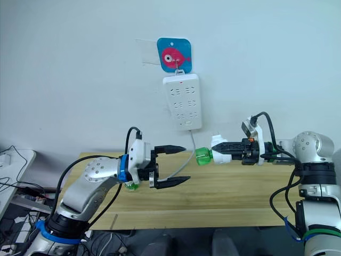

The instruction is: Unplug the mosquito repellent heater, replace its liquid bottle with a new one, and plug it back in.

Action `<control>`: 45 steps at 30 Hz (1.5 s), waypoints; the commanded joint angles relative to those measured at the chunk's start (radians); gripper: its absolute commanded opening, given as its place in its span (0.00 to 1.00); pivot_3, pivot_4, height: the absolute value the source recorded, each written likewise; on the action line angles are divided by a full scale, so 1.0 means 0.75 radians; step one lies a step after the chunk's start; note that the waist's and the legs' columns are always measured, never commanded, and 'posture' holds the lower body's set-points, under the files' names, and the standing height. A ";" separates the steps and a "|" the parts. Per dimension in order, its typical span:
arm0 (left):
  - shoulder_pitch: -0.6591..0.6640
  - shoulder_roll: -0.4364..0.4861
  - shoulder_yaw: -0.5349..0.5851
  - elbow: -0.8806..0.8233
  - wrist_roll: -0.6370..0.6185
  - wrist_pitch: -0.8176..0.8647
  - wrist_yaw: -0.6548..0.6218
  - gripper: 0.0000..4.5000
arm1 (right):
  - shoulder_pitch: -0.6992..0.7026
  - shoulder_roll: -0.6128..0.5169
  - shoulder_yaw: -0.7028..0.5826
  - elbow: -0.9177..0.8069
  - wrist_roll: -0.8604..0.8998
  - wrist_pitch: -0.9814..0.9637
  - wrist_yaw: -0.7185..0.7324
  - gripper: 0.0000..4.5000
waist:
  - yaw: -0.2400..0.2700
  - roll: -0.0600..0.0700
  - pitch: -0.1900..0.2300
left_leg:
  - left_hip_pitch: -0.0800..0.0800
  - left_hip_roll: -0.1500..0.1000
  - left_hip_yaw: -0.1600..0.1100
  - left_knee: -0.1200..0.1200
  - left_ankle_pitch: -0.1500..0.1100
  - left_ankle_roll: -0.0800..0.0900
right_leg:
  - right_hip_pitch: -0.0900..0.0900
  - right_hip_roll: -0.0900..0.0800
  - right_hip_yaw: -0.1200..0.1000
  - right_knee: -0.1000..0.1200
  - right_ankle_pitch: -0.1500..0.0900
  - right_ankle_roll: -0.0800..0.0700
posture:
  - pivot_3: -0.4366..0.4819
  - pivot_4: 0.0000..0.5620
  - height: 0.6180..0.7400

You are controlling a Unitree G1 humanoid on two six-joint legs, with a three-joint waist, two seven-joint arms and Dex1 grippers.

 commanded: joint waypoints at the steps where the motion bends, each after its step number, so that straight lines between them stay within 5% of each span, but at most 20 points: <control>1: -0.032 -0.081 -0.006 0.139 0.287 -0.474 0.144 0.99 | -0.046 0.007 -0.046 -0.008 0.034 0.015 -0.005 0.67 | 0.001 0.000 0.000 | 0.000 0.000 0.000 0.000 0.000 0.000 | 0.000 -0.002 0.000 -0.001 0.000 0.000 | 0.46 0.30 1.00; 8: -0.136 -0.159 -0.052 0.364 0.577 -0.996 0.307 0.99 | -0.053 0.013 -0.034 -0.012 0.081 0.018 -0.023 0.67 | 0.002 0.000 0.000 | -0.002 -0.002 0.000 -0.001 0.000 0.001 | 0.000 -0.007 -0.002 -0.003 0.001 0.001 | 0.46 0.30 1.00; 27: -0.250 -0.187 -0.102 0.556 0.704 -1.163 0.498 0.99 | -0.026 -0.003 -0.009 -0.060 0.235 0.018 -0.111 0.67 | -0.004 0.000 0.000 | -0.001 -0.002 -0.001 0.000 -0.001 0.002 | -0.001 -0.005 -0.003 0.000 0.001 0.002 | 0.43 0.29 1.00; 33: -0.252 -0.177 -0.118 0.565 0.689 -1.156 0.499 0.65 | -0.029 0.003 -0.011 -0.061 0.236 0.018 -0.119 0.67 | -0.004 0.000 0.000 | -0.001 -0.002 -0.001 0.000 -0.001 0.002 | -0.001 -0.005 -0.003 0.000 0.001 0.002 | 0.44 0.28 1.00; 35: -0.252 -0.178 -0.120 0.562 0.673 -1.142 0.497 0.51 | -0.029 0.003 -0.010 -0.061 0.238 0.018 -0.120 0.67 | -0.004 0.000 0.000 | -0.001 -0.002 -0.001 0.000 -0.001 0.002 | -0.001 -0.005 -0.004 0.000 0.001 0.002 | 0.44 0.28 1.00; 40: -0.218 -0.190 -0.167 0.499 0.485 -1.007 0.393 0.50 | -0.027 -0.004 0.002 -0.072 0.236 0.018 -0.114 0.67 | -0.004 0.000 0.000 | -0.002 -0.002 -0.001 0.000 -0.001 0.002 | -0.001 -0.005 -0.004 0.000 0.001 0.002 | 0.44 0.28 1.00; 43: -0.167 -0.183 -0.220 0.342 0.225 -0.740 0.239 0.50 | -0.024 -0.013 0.014 -0.095 0.213 0.018 -0.097 0.67 | -0.006 0.000 0.000 | -0.002 -0.002 -0.001 0.000 -0.001 0.002 | -0.001 -0.005 -0.003 0.000 0.001 0.002 | 0.44 0.28 1.00; 45: -0.144 -0.162 -0.211 0.149 -0.042 -0.322 0.195 0.50 | -0.007 -0.035 0.039 -0.137 0.183 -0.001 -0.068 0.67 | -0.008 0.000 0.000 | -0.002 -0.001 -0.002 0.000 -0.001 0.002 | -0.001 -0.005 -0.004 0.000 0.001 0.002 | 0.44 0.28 1.00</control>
